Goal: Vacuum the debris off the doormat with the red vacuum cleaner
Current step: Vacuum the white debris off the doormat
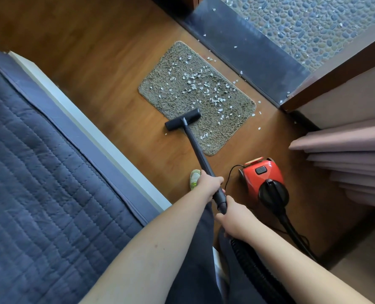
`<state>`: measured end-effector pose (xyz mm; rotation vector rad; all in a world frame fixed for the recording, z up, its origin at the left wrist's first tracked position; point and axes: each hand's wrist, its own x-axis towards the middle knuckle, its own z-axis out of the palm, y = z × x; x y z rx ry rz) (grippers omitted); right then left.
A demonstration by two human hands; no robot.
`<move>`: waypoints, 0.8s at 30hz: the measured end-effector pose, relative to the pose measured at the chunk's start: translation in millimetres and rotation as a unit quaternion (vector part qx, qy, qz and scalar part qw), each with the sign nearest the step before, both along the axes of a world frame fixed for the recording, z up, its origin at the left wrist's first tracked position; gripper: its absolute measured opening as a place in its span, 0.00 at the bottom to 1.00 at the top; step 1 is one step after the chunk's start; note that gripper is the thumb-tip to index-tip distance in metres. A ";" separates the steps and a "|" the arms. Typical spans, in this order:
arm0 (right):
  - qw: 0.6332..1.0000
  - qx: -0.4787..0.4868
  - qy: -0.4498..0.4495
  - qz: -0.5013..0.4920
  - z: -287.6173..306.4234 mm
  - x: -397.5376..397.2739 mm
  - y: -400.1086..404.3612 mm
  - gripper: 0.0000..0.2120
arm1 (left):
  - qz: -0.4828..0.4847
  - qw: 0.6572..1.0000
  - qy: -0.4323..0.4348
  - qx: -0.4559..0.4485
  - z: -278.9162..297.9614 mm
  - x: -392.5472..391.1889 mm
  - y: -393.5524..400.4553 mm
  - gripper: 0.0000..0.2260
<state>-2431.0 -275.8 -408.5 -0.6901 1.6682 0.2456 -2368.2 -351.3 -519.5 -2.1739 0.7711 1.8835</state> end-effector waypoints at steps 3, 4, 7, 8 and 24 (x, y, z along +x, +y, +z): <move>1.000 0.000 -0.002 0.009 8.8 -7.6 19.6 0.21 | 0.005 1.000 0.003 0.012 8.2 -3.6 21.8 0.39; 1.000 0.000 -0.002 0.009 11.2 -8.9 25.5 0.21 | 0.003 1.000 0.003 0.016 8.1 -3.5 29.1 0.39; 1.000 0.007 -0.006 0.009 14.9 -9.0 34.1 0.21 | 0.005 1.000 -0.008 0.018 6.1 -1.6 41.4 0.39; 1.000 0.007 -0.008 0.007 14.4 -8.5 33.4 0.21 | 0.003 1.000 -0.008 0.019 4.6 -1.1 40.8 0.40; 0.999 -0.018 -0.007 -0.025 -10.0 9.2 -48.1 0.21 | -0.004 1.000 -0.007 -0.020 -9.6 8.7 -47.8 0.35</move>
